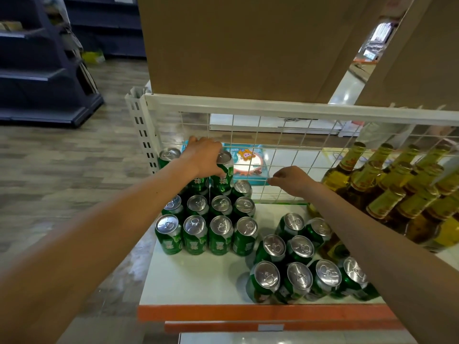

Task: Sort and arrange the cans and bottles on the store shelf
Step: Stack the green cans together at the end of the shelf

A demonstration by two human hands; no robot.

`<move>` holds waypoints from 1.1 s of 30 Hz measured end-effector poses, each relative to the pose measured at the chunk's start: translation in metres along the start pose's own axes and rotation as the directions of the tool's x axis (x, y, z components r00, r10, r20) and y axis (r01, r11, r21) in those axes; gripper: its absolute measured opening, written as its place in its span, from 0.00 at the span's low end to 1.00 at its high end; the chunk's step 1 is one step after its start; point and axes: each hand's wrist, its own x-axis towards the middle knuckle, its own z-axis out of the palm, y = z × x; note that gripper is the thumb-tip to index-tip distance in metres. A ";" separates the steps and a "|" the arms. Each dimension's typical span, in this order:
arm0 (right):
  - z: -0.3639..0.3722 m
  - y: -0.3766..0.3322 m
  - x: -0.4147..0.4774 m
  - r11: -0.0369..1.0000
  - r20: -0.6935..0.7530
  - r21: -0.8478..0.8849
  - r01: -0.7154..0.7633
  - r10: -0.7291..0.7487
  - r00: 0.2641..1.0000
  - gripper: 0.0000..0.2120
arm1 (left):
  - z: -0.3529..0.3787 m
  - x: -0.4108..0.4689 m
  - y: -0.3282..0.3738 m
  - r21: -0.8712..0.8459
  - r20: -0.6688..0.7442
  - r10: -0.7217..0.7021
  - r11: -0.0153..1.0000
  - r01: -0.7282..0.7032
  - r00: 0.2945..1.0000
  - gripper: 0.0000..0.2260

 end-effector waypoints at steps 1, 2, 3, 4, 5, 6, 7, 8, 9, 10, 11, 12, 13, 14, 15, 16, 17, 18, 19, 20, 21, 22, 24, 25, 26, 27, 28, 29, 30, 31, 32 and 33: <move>0.000 0.002 -0.001 1.000 0.005 -0.011 -0.005 0.005 1.000 0.22 | 0.001 0.000 0.000 0.001 0.002 0.001 1.000 -0.001 1.000 0.30; 0.000 0.003 -0.001 1.000 0.005 -0.017 -0.008 0.008 1.000 0.21 | 0.000 0.000 -0.001 -0.004 0.001 0.002 1.000 -0.002 1.000 0.31; 0.000 0.004 -0.001 1.000 0.005 -0.021 -0.008 0.008 1.000 0.21 | 0.000 -0.001 -0.001 -0.015 -0.004 0.004 1.000 -0.004 1.000 0.32; 0.001 0.005 -0.002 1.000 0.004 -0.019 -0.011 0.011 1.000 0.21 | -0.001 -0.001 0.000 -0.039 -0.010 0.006 0.999 -0.006 1.000 0.34; 0.001 0.006 -0.002 1.000 0.004 -0.021 -0.014 0.014 1.000 0.21 | -0.002 -0.002 0.000 -0.071 -0.016 0.003 0.997 -0.004 1.000 0.35; 0.001 0.007 -0.002 0.999 0.003 -0.028 -0.016 0.016 1.000 0.21 | -0.002 -0.002 0.001 -0.096 -0.021 0.001 0.995 -0.003 1.000 0.36; 0.001 0.008 -0.003 0.999 0.000 -0.037 -0.018 0.018 1.000 0.22 | -0.003 -0.003 0.002 -0.102 -0.024 0.004 0.995 -0.007 1.000 0.35; 0.002 0.009 -0.003 0.999 -0.002 -0.040 -0.021 0.021 1.000 0.23 | -0.003 -0.003 0.002 -0.095 -0.026 0.012 0.995 -0.015 1.000 0.32; 0.002 0.009 -0.003 0.999 -0.004 -0.038 -0.023 0.023 1.000 0.24 | -0.003 -0.003 0.002 -0.082 -0.026 0.019 0.996 -0.021 0.999 0.30; 0.002 0.010 -0.004 0.999 -0.005 -0.031 -0.025 0.025 1.000 0.24 | -0.003 -0.003 0.001 -0.072 -0.024 0.022 0.997 -0.024 0.999 0.29; 0.002 0.011 -0.004 0.999 -0.007 -0.024 -0.025 0.025 1.000 0.24 | -0.003 -0.003 0.001 -0.068 -0.019 0.023 0.997 -0.025 1.000 0.28; 0.003 0.013 -0.005 0.999 -0.010 -0.017 -0.027 0.027 1.000 0.25 | -0.001 -0.003 0.002 -0.070 -0.016 0.022 0.997 -0.023 1.000 0.27; 0.004 0.014 -0.005 0.999 -0.010 -0.013 -0.030 0.030 1.000 0.25 | 0.000 -0.003 0.002 -0.070 -0.017 0.019 0.997 -0.020 1.000 0.27; 0.005 0.016 -0.005 0.999 -0.008 -0.002 -0.037 0.037 0.999 0.25 | 0.001 -0.002 0.003 -0.060 -0.018 0.015 0.998 -0.016 1.000 0.27; 0.006 0.018 -0.006 0.999 -0.006 0.007 -0.043 0.043 0.999 0.25 | 0.002 -0.003 0.005 -0.045 -0.017 0.009 0.999 -0.009 1.000 0.26; 0.007 0.019 -0.006 0.999 -0.007 0.017 -0.050 0.050 0.999 0.25 | 0.003 -0.003 0.006 -0.031 -0.021 0.001 1.000 -0.001 1.000 0.26; 0.008 0.020 -0.007 0.998 -0.007 0.024 -0.054 0.054 0.998 0.25 | 0.006 -0.005 0.006 -0.028 -0.033 -0.008 1.000 0.007 0.999 0.25; 0.009 0.022 -0.009 0.997 -0.005 0.037 -0.061 0.062 0.998 0.25 | 0.009 -0.006 0.007 -0.038 -0.051 -0.017 0.999 0.015 0.999 0.24; 0.010 0.023 -0.011 0.997 -0.003 0.046 -0.066 0.066 0.998 0.25 | 0.012 -0.007 0.007 -0.053 -0.067 -0.022 0.998 0.018 0.997 0.24; 0.011 0.024 -0.012 0.997 0.000 0.048 -0.068 0.068 0.998 0.25 | 0.014 -0.009 0.007 -0.068 -0.079 -0.023 0.998 0.018 0.997 0.24; 0.012 0.026 -0.014 0.997 0.003 0.040 -0.066 0.066 0.998 0.25 | 0.014 -0.010 0.007 -0.082 -0.086 -0.020 0.997 0.013 0.996 0.23; 0.013 0.029 -0.016 0.997 0.006 0.032 -0.067 0.067 0.998 0.25 | 0.014 -0.011 0.007 -0.098 -0.087 -0.009 0.995 0.001 0.996 0.23; 0.015 0.032 -0.019 0.998 0.013 0.018 -0.066 0.066 0.998 0.25 | 0.013 -0.014 0.006 -0.115 -0.103 0.033 0.992 -0.044 0.994 0.22; 0.015 0.033 -0.021 0.998 0.014 0.009 -0.064 0.064 0.998 0.25 | 0.014 -0.016 0.004 -0.111 -0.119 0.056 0.991 -0.069 0.991 0.22; 0.016 0.034 -0.022 0.998 0.013 0.000 -0.063 0.063 0.998 0.25 | 0.016 -0.018 0.003 -0.107 -0.140 0.074 0.990 -0.090 0.987 0.21; 0.016 0.035 -0.024 0.998 0.010 -0.011 -0.062 0.062 0.998 0.25 | 0.019 -0.020 0.003 -0.111 -0.162 0.083 0.989 -0.102 0.983 0.21; 0.016 0.037 -0.025 0.998 0.008 -0.018 -0.061 0.062 0.998 0.25 | 0.023 -0.021 0.003 -0.124 -0.185 0.082 0.987 -0.106 0.979 0.21; 0.016 0.038 -0.026 0.998 0.005 -0.023 -0.059 0.059 0.998 0.24 | 0.025 -0.022 0.003 -0.141 -0.208 0.075 0.984 -0.106 0.975 0.22; 0.016 0.038 -0.027 0.998 0.005 -0.024 -0.059 0.059 0.998 0.24 | 0.026 -0.023 0.004 -0.160 -0.220 0.064 0.982 -0.101 0.973 0.22; 0.016 0.039 -0.028 0.998 0.004 -0.024 -0.061 0.061 0.998 0.25 | 0.026 -0.023 0.004 -0.176 -0.221 0.052 0.980 -0.093 0.974 0.22; 0.016 0.040 -0.029 0.998 0.004 -0.023 -0.064 0.064 0.998 0.25 | 0.024 -0.023 0.004 -0.189 -0.216 0.044 0.978 -0.086 0.975 0.22; 0.015 0.041 -0.029 0.998 0.003 -0.023 -0.066 0.066 0.998 0.25 | 0.023 -0.022 0.004 -0.199 -0.210 0.039 0.977 -0.082 0.977 0.22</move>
